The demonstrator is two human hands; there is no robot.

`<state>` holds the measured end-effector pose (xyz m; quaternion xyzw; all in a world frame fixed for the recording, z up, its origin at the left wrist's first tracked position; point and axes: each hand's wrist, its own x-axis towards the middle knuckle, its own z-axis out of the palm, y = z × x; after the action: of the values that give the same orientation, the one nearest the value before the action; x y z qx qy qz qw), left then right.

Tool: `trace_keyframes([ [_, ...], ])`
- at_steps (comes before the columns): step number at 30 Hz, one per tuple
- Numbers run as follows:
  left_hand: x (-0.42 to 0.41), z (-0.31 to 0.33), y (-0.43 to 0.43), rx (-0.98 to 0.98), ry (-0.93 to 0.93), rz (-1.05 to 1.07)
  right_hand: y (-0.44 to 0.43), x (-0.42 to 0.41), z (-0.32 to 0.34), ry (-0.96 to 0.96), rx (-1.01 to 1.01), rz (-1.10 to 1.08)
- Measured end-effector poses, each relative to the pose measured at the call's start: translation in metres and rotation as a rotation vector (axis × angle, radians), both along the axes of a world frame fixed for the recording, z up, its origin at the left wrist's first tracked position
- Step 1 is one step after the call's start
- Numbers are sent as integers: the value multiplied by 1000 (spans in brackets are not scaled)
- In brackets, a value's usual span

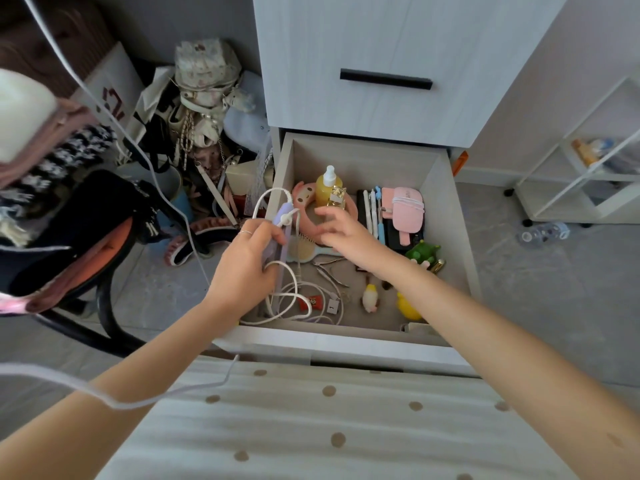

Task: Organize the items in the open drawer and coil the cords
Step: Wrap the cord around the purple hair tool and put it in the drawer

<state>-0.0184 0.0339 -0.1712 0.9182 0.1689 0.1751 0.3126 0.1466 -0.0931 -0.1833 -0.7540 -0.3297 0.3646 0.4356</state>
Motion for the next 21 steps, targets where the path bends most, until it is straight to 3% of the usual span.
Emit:
trace_keyframes([
  [3, 2, 13, -8, -87, -25, -110, -8, -3, 15, 30, -16, 75],
  [7, 8, 27, -21, -257, -33, -171, -19, -11, 26, -144, 103, 96],
  [10, 21, 28, -25, -367, -49, -196, -33, -8, 41, -291, 48, 9],
  [14, 38, 16, -23, -336, -30, -205, -51, -7, 51, -80, -125, -16],
  [21, 51, 3, -30, -300, -7, -425, -58, -2, 38, 78, -19, -135],
])
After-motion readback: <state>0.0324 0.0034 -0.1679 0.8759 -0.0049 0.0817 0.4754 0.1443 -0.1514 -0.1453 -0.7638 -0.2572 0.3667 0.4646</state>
